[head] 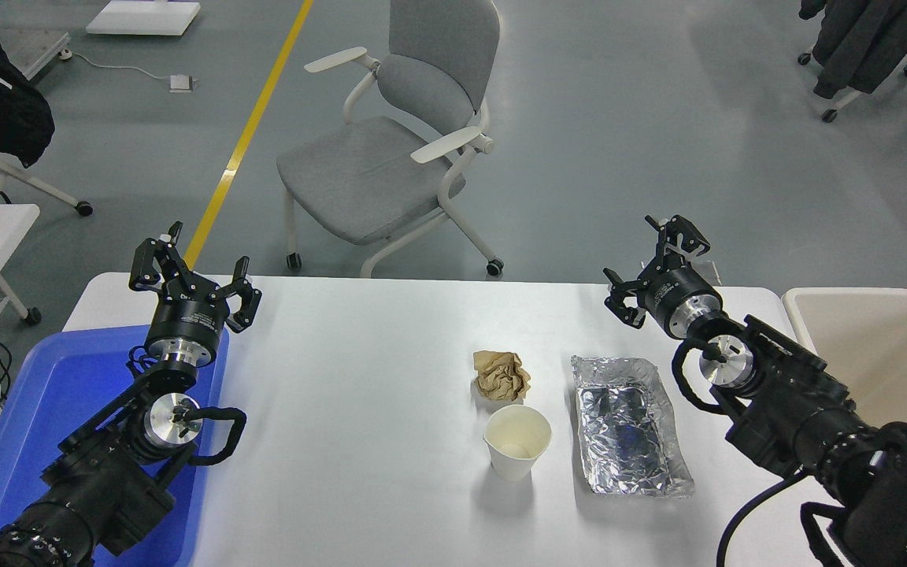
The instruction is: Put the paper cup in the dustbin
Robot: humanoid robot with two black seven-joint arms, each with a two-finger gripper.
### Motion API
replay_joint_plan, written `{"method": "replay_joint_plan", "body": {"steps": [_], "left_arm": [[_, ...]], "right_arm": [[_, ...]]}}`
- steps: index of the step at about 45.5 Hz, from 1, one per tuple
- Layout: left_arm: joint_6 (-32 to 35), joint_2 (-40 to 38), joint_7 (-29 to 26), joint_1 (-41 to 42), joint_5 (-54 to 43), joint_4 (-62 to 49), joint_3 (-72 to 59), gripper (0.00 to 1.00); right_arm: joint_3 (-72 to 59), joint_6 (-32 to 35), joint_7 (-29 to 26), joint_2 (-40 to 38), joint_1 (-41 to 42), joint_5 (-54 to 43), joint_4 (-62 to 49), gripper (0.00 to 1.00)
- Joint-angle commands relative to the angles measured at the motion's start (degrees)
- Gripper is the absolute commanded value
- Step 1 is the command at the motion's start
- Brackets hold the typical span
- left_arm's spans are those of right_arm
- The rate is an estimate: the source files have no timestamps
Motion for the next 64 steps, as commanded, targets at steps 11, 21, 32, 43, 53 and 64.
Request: {"method": "replay_joint_plan", "body": {"steps": [11,21,32,43,53,64], "left_arm": [[0.0,0.1,0.1,0.0,0.0,0.0,0.1,1.00],[0.0,0.1,0.0,0.0,0.0,0.0,0.1,1.00],[0.0,0.1,0.0,0.0,0.0,0.0,0.1,1.00],[0.0,0.1,0.0,0.0,0.0,0.0,0.1,1.00],[0.0,0.1,0.1,0.0,0.0,0.0,0.1,1.00],[0.0,0.1,0.1,0.0,0.0,0.0,0.1,1.00]], "right_arm": [[-0.8,1.3,0.0,-0.2,0.2,-0.8,4.4,1.00],[-2.3,1.5,0.1,-3.3,-0.3,-6.9,15.8,1.00],[-4.4,1.0,0.2,-9.9,-1.0,-19.1,31.0,1.00],[-15.7,0.8,0.3,-20.5,0.1,-25.7,41.9,1.00],[-22.2,-0.1,0.6,-25.5,1.1,-39.7,45.7,1.00],[-22.8,-4.8,3.8,-28.9,1.1,-51.2,49.8,0.98]]}}
